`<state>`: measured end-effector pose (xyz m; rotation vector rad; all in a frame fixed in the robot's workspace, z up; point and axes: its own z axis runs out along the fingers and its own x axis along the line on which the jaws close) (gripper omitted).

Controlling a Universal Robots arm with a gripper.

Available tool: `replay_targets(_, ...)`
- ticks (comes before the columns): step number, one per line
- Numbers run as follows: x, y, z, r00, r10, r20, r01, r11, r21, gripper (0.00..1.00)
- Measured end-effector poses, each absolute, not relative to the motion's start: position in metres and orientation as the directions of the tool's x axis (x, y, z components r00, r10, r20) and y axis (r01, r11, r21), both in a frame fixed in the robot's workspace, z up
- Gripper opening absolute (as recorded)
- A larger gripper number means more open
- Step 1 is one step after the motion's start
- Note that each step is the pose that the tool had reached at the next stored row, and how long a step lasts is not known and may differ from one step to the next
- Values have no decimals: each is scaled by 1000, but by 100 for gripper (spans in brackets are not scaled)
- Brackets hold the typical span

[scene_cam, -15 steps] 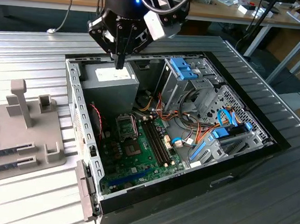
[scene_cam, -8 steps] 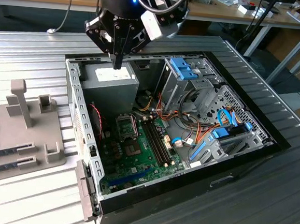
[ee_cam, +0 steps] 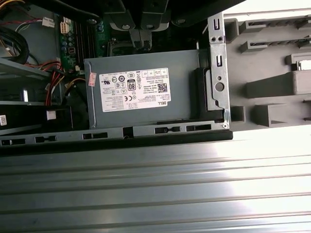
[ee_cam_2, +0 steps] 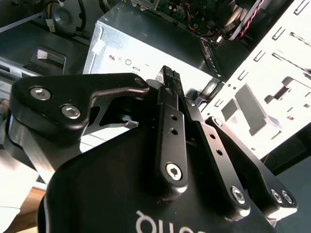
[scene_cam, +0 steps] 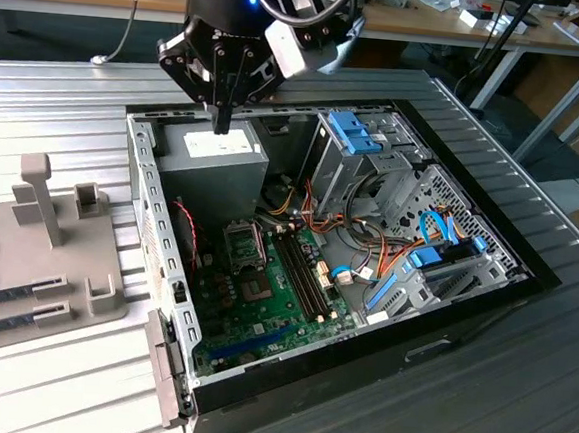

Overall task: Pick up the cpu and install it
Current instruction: 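Reach for the cpu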

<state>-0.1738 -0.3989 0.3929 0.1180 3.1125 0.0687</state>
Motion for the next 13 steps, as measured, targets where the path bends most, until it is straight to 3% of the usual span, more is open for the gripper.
replay_targets(13, -184, -399, 393, -997, 76, -24, 75, 996, 45, 11)
